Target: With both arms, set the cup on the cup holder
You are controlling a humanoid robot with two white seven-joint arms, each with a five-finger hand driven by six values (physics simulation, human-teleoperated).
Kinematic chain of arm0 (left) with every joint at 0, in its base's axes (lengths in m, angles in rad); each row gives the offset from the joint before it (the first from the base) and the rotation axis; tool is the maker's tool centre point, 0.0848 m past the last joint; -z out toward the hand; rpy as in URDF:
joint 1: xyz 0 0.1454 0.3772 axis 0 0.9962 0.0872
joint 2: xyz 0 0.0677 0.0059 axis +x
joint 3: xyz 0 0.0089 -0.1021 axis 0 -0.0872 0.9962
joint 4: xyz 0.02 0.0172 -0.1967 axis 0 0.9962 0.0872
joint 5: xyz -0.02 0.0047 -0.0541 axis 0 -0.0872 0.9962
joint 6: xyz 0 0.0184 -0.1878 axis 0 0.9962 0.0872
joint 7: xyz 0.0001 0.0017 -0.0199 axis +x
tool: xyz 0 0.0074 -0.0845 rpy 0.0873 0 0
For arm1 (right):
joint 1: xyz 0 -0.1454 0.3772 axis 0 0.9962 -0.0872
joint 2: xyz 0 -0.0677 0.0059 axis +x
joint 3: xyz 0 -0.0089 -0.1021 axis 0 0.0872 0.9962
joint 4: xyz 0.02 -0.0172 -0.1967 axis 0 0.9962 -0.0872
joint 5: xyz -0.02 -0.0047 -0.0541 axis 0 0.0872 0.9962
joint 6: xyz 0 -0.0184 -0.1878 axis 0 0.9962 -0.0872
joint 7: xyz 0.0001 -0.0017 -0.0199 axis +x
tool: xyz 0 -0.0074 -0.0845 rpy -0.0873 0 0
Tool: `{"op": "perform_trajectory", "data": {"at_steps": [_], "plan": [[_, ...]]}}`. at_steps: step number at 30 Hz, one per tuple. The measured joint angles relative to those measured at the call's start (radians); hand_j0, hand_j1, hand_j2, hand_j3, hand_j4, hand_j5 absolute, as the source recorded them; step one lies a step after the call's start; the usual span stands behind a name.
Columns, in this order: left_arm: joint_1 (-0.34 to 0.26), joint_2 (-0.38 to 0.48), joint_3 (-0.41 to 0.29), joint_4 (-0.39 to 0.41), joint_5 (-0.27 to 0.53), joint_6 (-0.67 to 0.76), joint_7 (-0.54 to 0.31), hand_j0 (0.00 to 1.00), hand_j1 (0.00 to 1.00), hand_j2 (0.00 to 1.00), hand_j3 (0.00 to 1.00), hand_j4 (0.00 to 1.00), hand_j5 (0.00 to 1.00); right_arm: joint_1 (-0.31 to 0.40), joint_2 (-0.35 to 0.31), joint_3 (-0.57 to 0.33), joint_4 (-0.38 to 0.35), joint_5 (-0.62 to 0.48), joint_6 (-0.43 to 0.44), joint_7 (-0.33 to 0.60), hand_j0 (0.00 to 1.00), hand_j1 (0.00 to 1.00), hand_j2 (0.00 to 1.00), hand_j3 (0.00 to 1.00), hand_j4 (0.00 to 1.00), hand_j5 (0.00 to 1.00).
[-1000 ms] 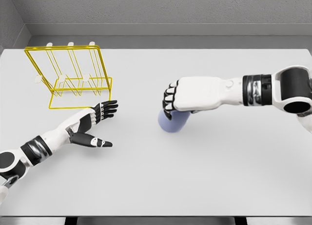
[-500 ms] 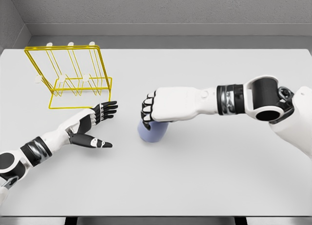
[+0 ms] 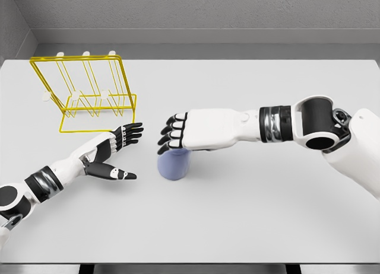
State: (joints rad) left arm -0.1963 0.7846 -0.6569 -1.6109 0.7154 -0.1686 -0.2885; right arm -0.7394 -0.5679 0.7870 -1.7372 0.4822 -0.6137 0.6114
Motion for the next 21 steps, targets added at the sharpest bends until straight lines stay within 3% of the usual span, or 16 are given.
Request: {"op": "perform_trajectory", "data": {"at_steps": [8,16,21], "plan": [[-0.002,0.000,0.000,0.000,0.000,0.000,0.000,1.00,1.00,1.00,1.00,1.00,1.00,0.018,-0.007,-0.076,-0.018,-0.041,-0.001,0.000,1.00,1.00,1.00,1.00,1.00,1.00],[-0.008,-0.002,0.000,0.000,0.000,0.000,0.000,1.00,1.00,1.00,1.00,1.00,1.00,0.308,-0.170,-0.531,-0.012,-0.324,-0.001,0.000,1.00,1.00,1.00,1.00,1.00,1.00],[-0.035,-0.036,-0.005,0.012,0.000,0.005,0.000,1.00,1.00,1.00,1.00,1.00,1.00,0.443,-0.181,-0.647,0.014,-0.404,-0.001,0.000,1.00,1.00,1.00,1.00,1.00,1.00]]}}
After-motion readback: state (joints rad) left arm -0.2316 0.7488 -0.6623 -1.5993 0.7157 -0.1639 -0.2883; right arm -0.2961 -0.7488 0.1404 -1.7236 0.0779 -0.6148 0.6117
